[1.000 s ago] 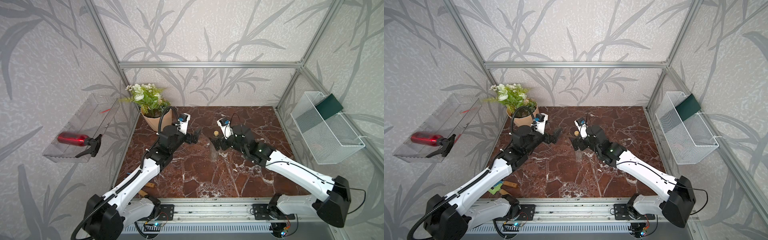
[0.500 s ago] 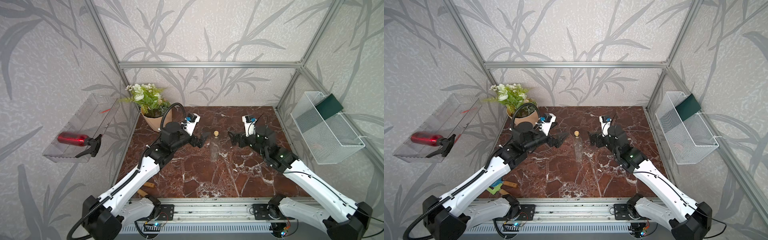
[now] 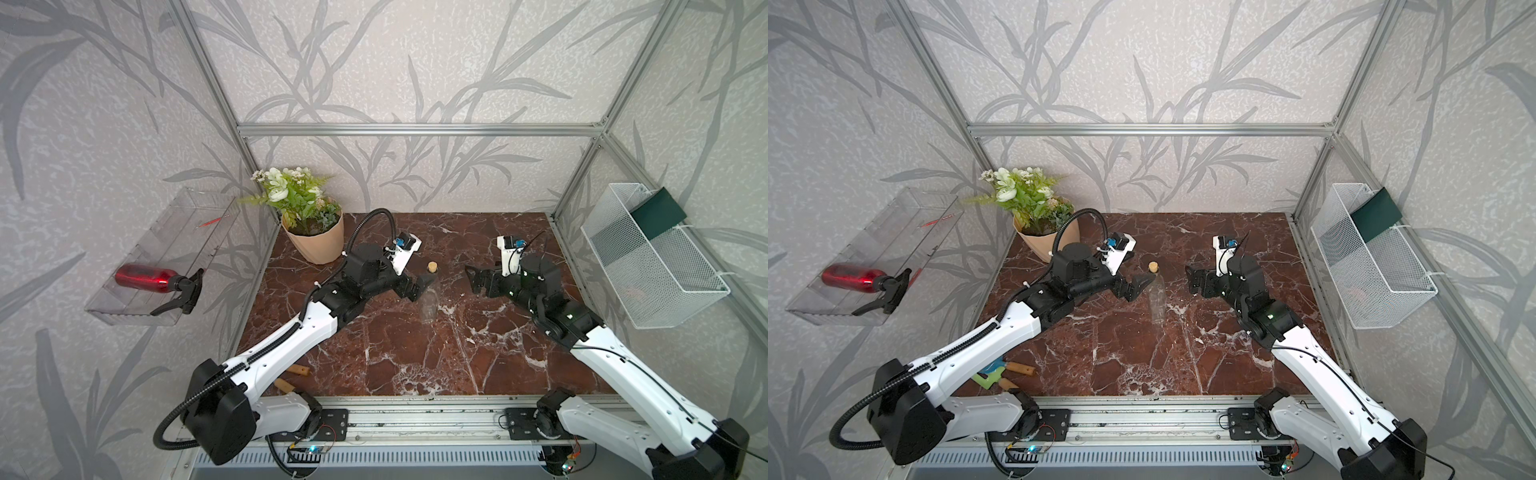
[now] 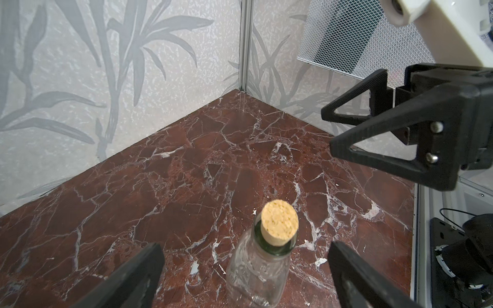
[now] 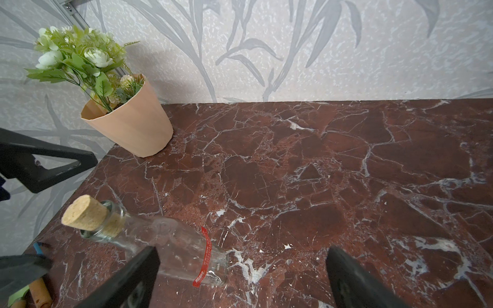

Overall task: Remove the label from the bottle
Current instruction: Pick up the bottle from the center of the board.

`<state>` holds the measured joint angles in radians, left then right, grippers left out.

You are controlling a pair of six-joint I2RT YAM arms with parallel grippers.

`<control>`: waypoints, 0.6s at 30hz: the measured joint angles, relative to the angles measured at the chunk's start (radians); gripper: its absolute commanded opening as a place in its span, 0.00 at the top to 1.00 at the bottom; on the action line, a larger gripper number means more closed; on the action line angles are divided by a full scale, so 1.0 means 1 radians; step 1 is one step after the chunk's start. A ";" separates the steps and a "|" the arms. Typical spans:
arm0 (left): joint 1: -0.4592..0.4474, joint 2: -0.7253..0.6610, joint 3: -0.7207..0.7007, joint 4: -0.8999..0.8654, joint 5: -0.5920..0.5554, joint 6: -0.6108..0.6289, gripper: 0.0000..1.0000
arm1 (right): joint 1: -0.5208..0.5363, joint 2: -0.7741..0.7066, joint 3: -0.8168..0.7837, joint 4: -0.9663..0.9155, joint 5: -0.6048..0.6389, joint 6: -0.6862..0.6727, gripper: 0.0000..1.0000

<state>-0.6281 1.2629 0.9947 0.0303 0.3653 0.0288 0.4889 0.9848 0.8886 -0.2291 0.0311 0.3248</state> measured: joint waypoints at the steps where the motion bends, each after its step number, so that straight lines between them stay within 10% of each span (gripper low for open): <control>1: -0.001 0.003 0.000 0.005 -0.001 0.001 0.01 | -0.001 0.000 0.000 0.000 -0.005 0.001 0.01; 18: -0.011 0.075 0.000 0.085 -0.007 -0.002 0.01 | -0.011 0.017 0.000 0.003 -0.048 0.005 0.01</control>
<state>-0.6392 1.3380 0.9947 0.1150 0.3580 0.0265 0.4782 1.0016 0.8886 -0.2264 -0.0170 0.3294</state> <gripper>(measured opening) 0.992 0.991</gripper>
